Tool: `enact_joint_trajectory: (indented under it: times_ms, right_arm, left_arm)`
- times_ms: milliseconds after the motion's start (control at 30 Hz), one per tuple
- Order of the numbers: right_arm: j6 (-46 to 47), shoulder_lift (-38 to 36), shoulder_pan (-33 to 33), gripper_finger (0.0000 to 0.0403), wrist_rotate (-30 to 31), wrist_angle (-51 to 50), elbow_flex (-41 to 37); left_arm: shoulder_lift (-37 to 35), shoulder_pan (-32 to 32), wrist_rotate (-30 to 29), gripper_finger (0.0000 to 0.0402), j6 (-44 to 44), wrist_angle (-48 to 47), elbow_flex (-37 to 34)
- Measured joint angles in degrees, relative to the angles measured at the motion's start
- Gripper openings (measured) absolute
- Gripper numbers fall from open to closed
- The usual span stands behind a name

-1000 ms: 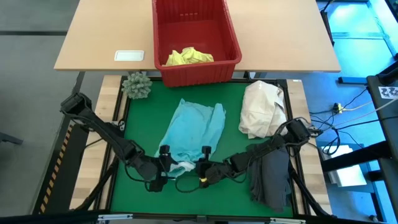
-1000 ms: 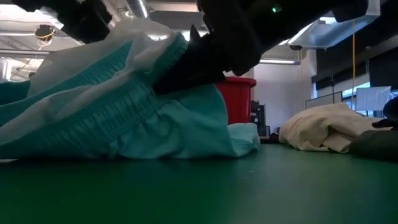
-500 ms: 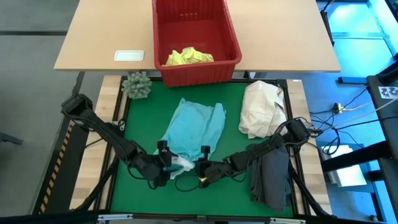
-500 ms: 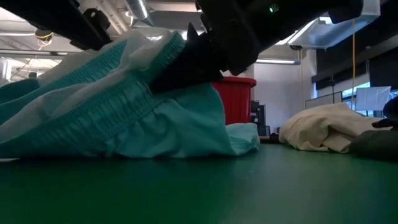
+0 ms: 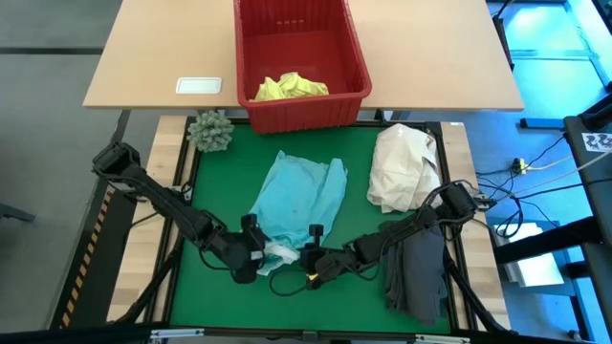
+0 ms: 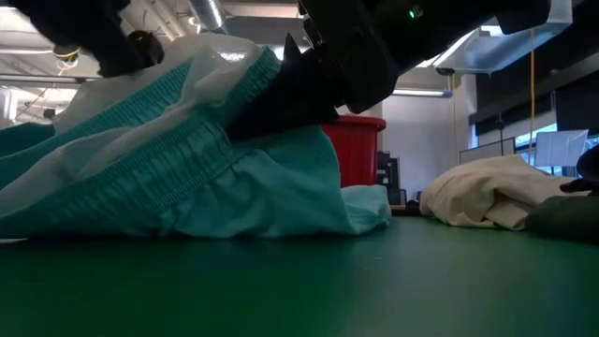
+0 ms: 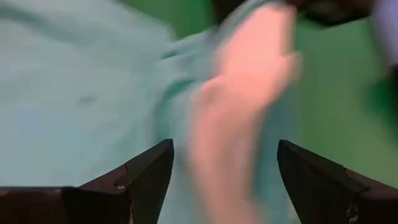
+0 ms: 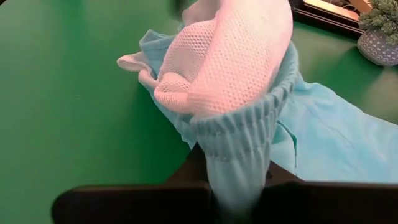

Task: Fold Laundry from Bin
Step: Fold the blue short

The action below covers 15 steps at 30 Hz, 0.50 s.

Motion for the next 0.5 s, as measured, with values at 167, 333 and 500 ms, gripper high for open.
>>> enact_joint_trajectory:
  times_ms: [167, 333, 500]
  right_arm:
    - [2.22, 0.00, -0.57, 0.0015, 0.52, 0.84, 0.00]
    - [5.66, 0.00, -1.89, 0.0015, -1.72, 2.34, 0.00]
    - [8.50, 0.00, -2.95, 0.0015, -3.63, 3.22, -0.02]
  left_arm:
    - [2.67, -0.43, 4.78, 0.0279, 0.04, 6.60, 0.00]
    - [7.26, -1.25, 4.17, 0.0279, -2.97, 7.86, 0.00]
    - [10.65, -1.90, 1.67, 0.0279, -5.72, 13.00, -0.02]
